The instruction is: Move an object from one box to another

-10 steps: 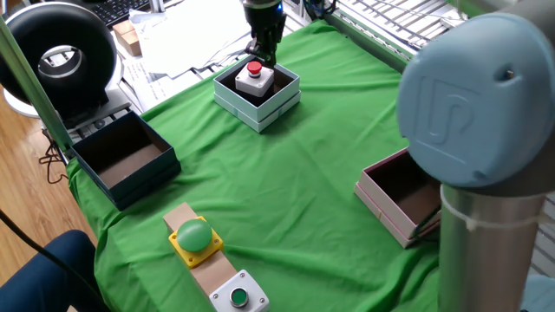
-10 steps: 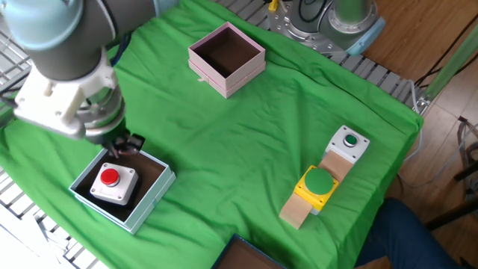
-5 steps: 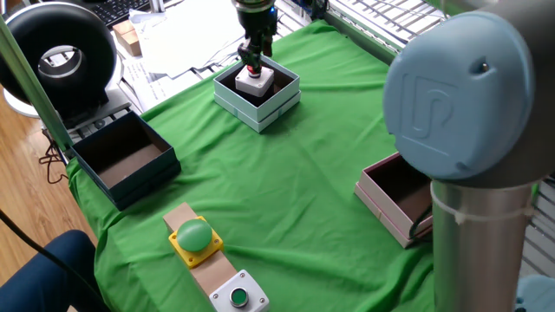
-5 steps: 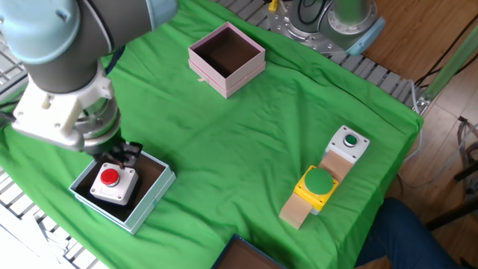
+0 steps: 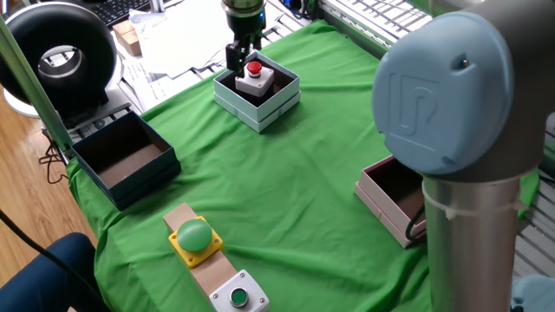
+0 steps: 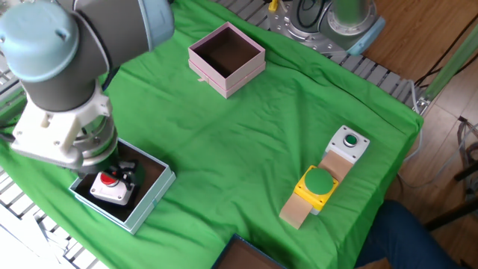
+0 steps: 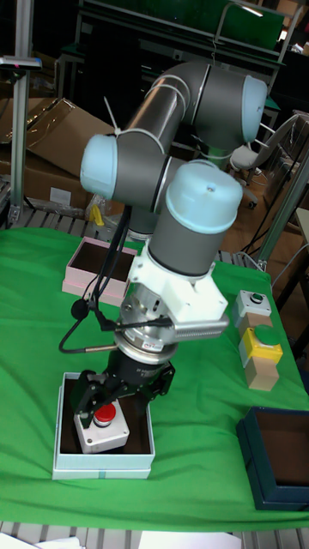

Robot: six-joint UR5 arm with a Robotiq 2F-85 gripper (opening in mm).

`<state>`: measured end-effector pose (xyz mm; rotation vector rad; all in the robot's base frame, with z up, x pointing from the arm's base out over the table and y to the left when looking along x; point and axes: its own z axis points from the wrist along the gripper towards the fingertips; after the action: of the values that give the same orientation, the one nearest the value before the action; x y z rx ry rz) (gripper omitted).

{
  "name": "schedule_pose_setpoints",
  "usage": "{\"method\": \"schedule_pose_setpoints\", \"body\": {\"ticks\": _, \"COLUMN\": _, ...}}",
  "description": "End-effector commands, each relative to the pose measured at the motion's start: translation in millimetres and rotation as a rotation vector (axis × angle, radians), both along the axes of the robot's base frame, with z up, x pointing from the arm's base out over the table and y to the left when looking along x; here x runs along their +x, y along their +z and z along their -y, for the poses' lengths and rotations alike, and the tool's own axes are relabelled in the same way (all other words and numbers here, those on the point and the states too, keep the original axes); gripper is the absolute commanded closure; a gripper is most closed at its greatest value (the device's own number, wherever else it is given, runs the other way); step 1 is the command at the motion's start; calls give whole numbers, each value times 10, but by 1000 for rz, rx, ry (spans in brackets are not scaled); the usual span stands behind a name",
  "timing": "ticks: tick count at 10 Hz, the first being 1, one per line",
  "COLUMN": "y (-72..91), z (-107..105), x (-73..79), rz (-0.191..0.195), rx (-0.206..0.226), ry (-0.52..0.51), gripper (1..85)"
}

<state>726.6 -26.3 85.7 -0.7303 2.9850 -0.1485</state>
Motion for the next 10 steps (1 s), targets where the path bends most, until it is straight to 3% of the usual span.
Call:
{"method": "schedule_pose_setpoints", "body": {"ticks": 1, "y": -127, "z": 33, "x": 38, "rz": -2, "rx": 16, "ry": 46, "gripper": 7}}
{"method": "schedule_pose_setpoints", "body": {"ticks": 6, "y": -263, "z": 35, "x": -151, "rz": -60, "rx": 65, "ry": 63, "gripper": 7}}
{"method": "schedule_pose_setpoints", "body": {"ticks": 10, "y": -409, "z": 153, "x": -109, "rz": -33, "rx": 64, "ry": 86, "gripper": 7}}
